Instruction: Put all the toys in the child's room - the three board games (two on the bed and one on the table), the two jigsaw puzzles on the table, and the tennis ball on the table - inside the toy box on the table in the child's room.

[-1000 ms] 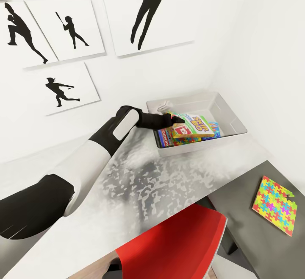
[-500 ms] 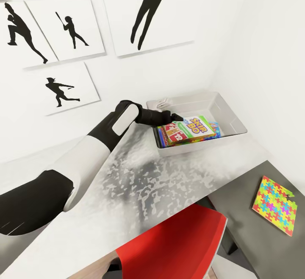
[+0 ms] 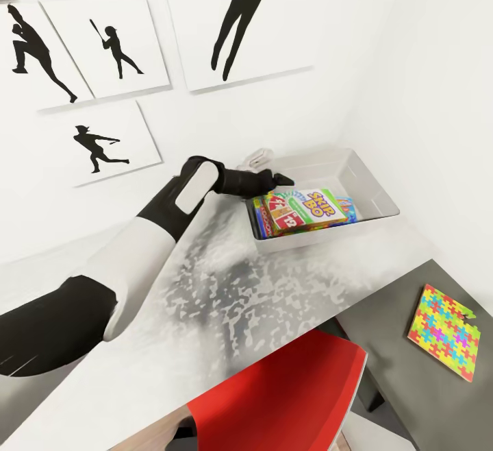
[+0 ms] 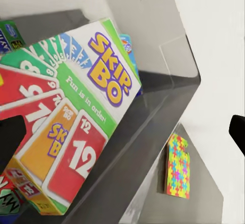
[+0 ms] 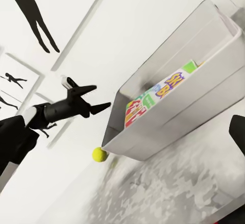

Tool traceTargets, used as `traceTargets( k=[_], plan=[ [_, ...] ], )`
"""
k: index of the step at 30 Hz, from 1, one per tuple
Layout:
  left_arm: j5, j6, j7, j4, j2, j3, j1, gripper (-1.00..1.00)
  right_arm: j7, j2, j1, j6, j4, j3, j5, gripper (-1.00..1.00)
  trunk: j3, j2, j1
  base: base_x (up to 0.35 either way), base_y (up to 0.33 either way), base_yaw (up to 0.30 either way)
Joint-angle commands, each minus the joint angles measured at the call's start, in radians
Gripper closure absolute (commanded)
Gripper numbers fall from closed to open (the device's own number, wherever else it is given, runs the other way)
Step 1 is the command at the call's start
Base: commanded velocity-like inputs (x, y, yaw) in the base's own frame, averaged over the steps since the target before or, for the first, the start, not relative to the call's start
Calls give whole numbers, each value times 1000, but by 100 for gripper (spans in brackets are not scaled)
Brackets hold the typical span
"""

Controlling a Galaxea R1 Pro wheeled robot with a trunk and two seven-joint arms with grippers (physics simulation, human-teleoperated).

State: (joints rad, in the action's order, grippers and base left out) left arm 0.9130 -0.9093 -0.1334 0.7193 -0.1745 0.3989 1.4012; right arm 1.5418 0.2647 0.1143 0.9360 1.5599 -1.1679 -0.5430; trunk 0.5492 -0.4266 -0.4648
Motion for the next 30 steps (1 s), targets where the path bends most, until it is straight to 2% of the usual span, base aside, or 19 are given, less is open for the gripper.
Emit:
traceTargets(
  k=[1,5,8,11,13,15,16,17,19,21,24,26,28,29,30],
  plan=[
    [-11,-7,-8,17,0,-3,1,-100,3,0,1,10,0,-1,0,-100,1,-1,-1,0,0,0],
    [-14,-80,-8,121,0,-11,1,-100,3,0,1,10,0,-1,0,-100,1,-1,-1,0,0,0],
    [-15,-104,-8,174,19,-12,1,-100,3,0,1,10,0,-1,0,-100,1,-1,-1,0,0,0],
    [-9,-121,-8,215,57,-32,1,-100,3,0,1,10,0,0,1,-100,1,-1,-1,0,0,0],
    [-2,-129,-8,260,99,-62,1,-100,2,-1,1,10,0,1,1,-100,1,-1,-1,0,0,0],
    [2,-135,-9,306,143,-74,0,-100,2,-1,1,9,0,1,1,-100,1,-1,-1,0,0,0],
    [8,-138,-10,341,187,-78,0,-100,2,-1,1,9,0,0,1,-100,1,-1,-1,0,0,0],
    [20,-138,-11,362,221,-79,-1,-100,2,-1,1,9,0,-1,2,-100,1,-1,-1,0,0,0],
    [79,-138,-12,395,295,-78,-3,-100,1,-1,1,8,0,-2,2,-100,1,-1,-1,0,0,0],
    [177,-138,-13,420,382,-74,-8,-100,2,-2,1,2,0,-2,2,-100,1,-1,-1,0,0,0],
    [331,-138,-15,468,527,-59,-25,-100,3,-2,1,-5,0,-3,2,-100,1,-1,-1,0,0,0],
    [416,-138,-17,527,617,-53,-68,-100,3,-4,1,-7,0,-4,1,-100,1,-1,-1,0,0,0],
    [489,-138,-19,610,682,-52,-138,-100,3,-7,1,-7,1,-4,0,-100,1,-1,-1,0,0,0],
    [504,-138,-19,631,695,-53,-158,-100,3,-8,1,-8,1,-4,0,-100,1,-1,-1,0,0,0],
    [533,-138,-19,666,717,-54,-201,-100,4,-9,1,-8,1,-3,0,-100,1,-1,-1,0,0,0]
  ],
)
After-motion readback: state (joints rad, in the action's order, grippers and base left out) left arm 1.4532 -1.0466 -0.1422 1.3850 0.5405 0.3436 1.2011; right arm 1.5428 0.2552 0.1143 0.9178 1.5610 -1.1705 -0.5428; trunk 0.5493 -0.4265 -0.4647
